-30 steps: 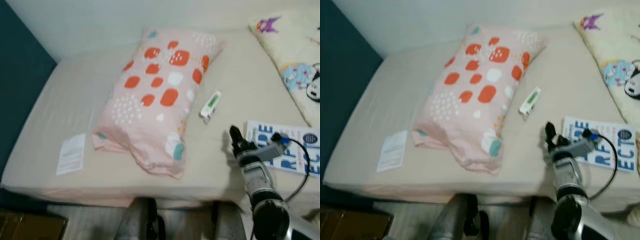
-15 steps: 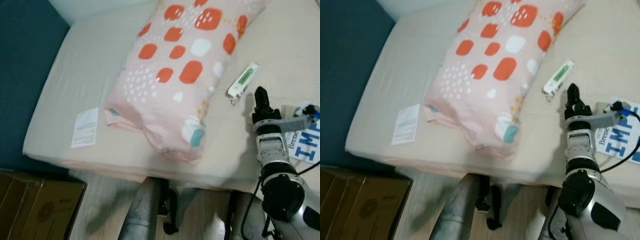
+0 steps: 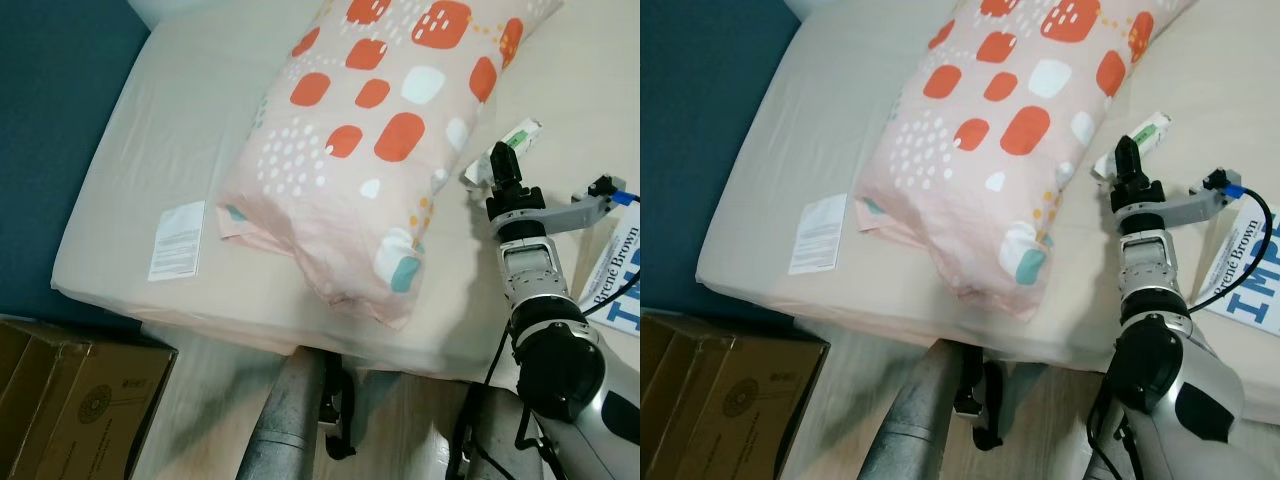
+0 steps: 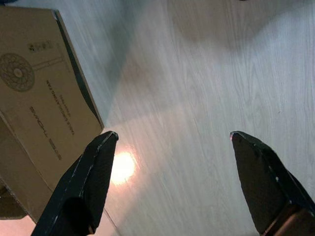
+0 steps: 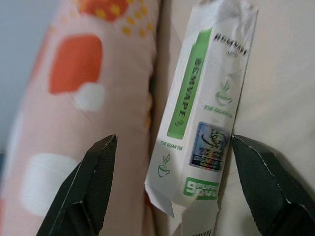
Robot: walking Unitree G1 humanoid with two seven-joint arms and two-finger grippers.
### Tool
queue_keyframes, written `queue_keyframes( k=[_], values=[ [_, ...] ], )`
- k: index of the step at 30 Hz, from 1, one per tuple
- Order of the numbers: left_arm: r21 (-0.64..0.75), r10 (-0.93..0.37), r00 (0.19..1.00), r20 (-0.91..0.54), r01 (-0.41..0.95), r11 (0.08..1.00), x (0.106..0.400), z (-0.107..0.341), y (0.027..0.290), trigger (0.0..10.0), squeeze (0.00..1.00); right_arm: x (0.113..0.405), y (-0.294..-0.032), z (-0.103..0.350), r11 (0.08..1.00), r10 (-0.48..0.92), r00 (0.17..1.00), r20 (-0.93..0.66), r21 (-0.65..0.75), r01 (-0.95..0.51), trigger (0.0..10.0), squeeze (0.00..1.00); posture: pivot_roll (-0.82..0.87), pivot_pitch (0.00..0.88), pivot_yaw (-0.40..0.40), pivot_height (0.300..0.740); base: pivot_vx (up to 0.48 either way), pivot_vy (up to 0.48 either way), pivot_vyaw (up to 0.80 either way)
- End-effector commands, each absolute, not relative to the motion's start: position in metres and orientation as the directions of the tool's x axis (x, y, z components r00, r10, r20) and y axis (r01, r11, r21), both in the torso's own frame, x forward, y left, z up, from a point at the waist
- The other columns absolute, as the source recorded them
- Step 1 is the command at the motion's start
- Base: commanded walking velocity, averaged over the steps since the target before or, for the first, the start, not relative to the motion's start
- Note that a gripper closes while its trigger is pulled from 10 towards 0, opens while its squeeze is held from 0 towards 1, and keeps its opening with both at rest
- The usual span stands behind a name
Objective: Clean up the room
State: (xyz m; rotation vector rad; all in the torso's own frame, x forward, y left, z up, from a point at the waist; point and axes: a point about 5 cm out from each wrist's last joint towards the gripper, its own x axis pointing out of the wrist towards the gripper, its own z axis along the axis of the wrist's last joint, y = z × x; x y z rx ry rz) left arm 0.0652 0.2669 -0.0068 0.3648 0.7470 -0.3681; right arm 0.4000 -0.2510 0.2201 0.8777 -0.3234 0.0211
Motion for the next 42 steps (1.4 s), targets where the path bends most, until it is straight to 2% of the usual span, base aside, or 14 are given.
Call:
queue_keyframes(
  k=[1, 7, 8, 12, 13, 28, 34, 38, 39, 42],
  values=[
    [0.178, -0.151, 0.623, -0.768, 0.433, 0.884, 0.046, -0.008, 0.28, 10.0, 0.0, 0.402, -0.238, 0.199, 0.645, -0.092, 0.983, 0.157, 0.761, -0.061, 10.0, 0.0, 0.44, 0.668, 0.4, 0.623, 0.0, 0.0, 0.0],
    [0.173, -0.146, 0.613, -0.776, 0.43, 0.886, 0.042, -0.006, 0.28, 10.0, 0.0, 0.402, -0.237, 0.194, 0.648, -0.12, 0.989, 0.091, 0.761, 0.009, 10.0, 0.0, 0.44, 0.665, 0.4, 0.623, 0.0, 0.0, 0.0],
    [0.172, -0.145, 0.611, -0.778, 0.429, 0.887, 0.042, -0.006, 0.279, 10.0, 0.0, 0.402, -0.238, 0.193, 0.646, -0.135, 0.987, 0.084, 0.763, 0.024, 7.5, 0.0, 0.44, 0.665, 0.4, 0.623, 0.0, 0.0, 0.0],
    [0.171, -0.144, 0.611, -0.779, 0.428, 0.887, 0.041, -0.006, 0.279, 10.0, 0.0, 0.401, -0.239, 0.193, 0.645, -0.145, 0.986, 0.081, 0.764, 0.032, 7.5, 0.0, 0.44, 0.665, 0.4, 0.623, 0.0, 0.0, 0.0],
    [0.169, -0.144, 0.61, -0.779, 0.425, 0.889, 0.042, -0.006, 0.277, 10.0, 0.0, 0.4, -0.242, 0.193, 0.634, -0.165, 0.982, 0.091, 0.772, 0.035, 0.0, 0.0, 0.43, 0.659, 0.4, 0.623, 0.0, 0.0, 0.0],
    [0.163, -0.13, 0.637, -0.76, 0.381, 0.91, 0.063, -0.013, 0.265, 10.0, 0.0, 0.395, -0.262, 0.196, 0.63, -0.23, 0.966, 0.118, 0.775, 0.056, 0.0, 0.0, 0.39, 0.64, 0.354, 0.623, 0.0, 0.0, 0.0],
    [0.157, -0.109, 0.659, -0.744, 0.331, 0.93, 0.083, -0.029, 0.253, 10.0, 0.0, 0.387, -0.269, 0.198, 0.663, -0.183, 0.941, 0.285, 0.742, -0.096, 0.0, 0.0, 0.32, 0.602, 0.277, 0.623, 0.0, 0.0, 0.0],
    [0.157, -0.099, 0.66, -0.745, 0.317, 0.935, 0.09, -0.035, 0.249, 10.0, 0.0, 0.383, -0.268, 0.195, 0.672, -0.151, 0.926, 0.345, 0.724, -0.16, 0.0, 0.0, 0.31, 0.589, 0.266, 0.623, 0.0, 0.0, 0.0],
    [0.154, -0.091, 0.663, -0.743, 0.302, 0.941, 0.097, -0.042, 0.245, 10.0, 0.0, 0.378, -0.259, 0.189, 0.68, -0.079, 0.909, 0.409, 0.689, -0.251, 0.0, 0.0, 0.24, 0.536, 0.216, 0.623, 0.0, 0.0, 0.0],
    [0.149, -0.087, 0.665, -0.742, 0.29, 0.945, 0.104, -0.048, 0.24, 10.0, 0.0, 0.372, -0.251, 0.183, 0.678, -0.009, 0.888, 0.461, 0.655, -0.333, 0.0, 0.0, 0.24, 0.536, 0.216, 0.623, 0.0, 0.0, 0.0]
  ],
)
